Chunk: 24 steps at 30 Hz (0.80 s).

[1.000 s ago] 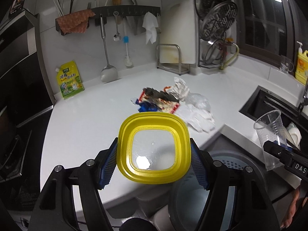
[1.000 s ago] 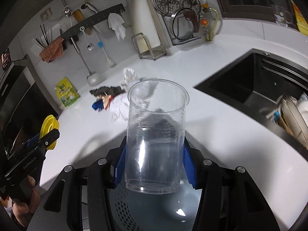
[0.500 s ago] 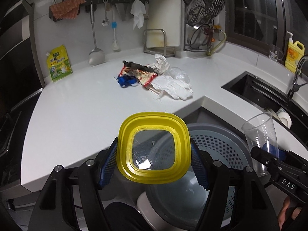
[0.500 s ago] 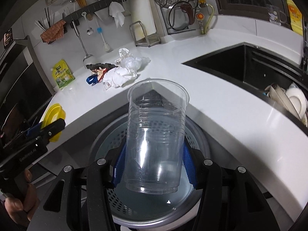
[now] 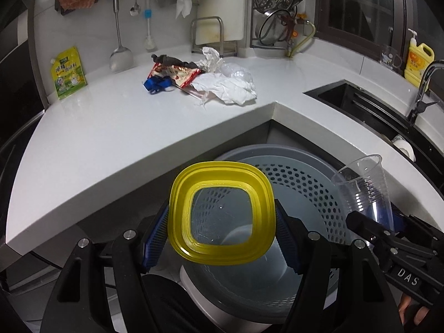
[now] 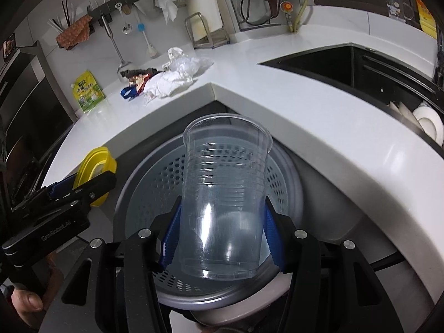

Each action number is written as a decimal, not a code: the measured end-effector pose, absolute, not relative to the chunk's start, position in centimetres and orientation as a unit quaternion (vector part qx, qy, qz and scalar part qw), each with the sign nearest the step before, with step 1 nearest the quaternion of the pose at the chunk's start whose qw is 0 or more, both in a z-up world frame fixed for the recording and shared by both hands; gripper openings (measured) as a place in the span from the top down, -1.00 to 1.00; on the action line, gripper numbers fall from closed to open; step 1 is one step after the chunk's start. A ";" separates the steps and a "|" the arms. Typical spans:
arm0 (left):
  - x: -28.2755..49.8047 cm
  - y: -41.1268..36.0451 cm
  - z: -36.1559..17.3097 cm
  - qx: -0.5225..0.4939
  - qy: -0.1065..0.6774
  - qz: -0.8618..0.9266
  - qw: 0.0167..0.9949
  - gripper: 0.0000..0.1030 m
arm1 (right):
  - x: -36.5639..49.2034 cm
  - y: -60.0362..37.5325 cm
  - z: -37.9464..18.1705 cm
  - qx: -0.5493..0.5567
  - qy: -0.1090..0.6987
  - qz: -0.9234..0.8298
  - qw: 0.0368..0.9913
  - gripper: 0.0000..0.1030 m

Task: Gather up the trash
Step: 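Carry the yellow lid and clear cup with both tools over the bin, then open the left tool dropping the lid while the right tool drops the cup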

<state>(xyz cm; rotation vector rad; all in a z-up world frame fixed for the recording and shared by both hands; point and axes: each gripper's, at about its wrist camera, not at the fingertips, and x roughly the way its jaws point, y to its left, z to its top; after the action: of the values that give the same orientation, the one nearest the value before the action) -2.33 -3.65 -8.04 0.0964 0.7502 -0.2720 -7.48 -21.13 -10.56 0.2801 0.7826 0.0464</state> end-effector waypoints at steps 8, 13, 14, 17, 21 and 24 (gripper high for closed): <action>-1.7 -4.0 -9.5 0.045 0.383 -0.128 0.914 -0.33 | -7.0 -21.0 -11.7 0.139 0.397 0.024 0.907 -0.01; -1.6 -4.0 -10.0 0.046 0.389 -0.131 0.911 -0.36 | -6.8 -20.7 -12.1 0.135 0.400 0.027 0.906 -0.02; -1.6 -4.0 -10.0 0.045 0.390 -0.132 0.910 -0.37 | -6.9 -20.6 -12.2 0.134 0.401 0.026 0.906 -0.03; -1.6 -3.9 -10.1 0.042 0.392 -0.132 0.910 -0.37 | -6.9 -20.8 -12.3 0.136 0.402 0.023 0.905 -0.05; -1.4 -3.8 -10.3 0.038 0.396 -0.132 0.908 -0.43 | -6.9 -20.8 -12.1 0.134 0.402 0.026 0.906 -0.25; -1.5 -3.6 -10.2 0.031 0.393 -0.132 0.910 -0.63 | -7.0 -20.7 -11.9 0.130 0.396 0.024 0.909 -0.37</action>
<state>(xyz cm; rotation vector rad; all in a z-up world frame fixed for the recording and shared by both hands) -1.46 -3.56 -10.19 0.0649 0.8097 -0.2725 -7.01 -20.72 -11.91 0.2686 0.8176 0.0490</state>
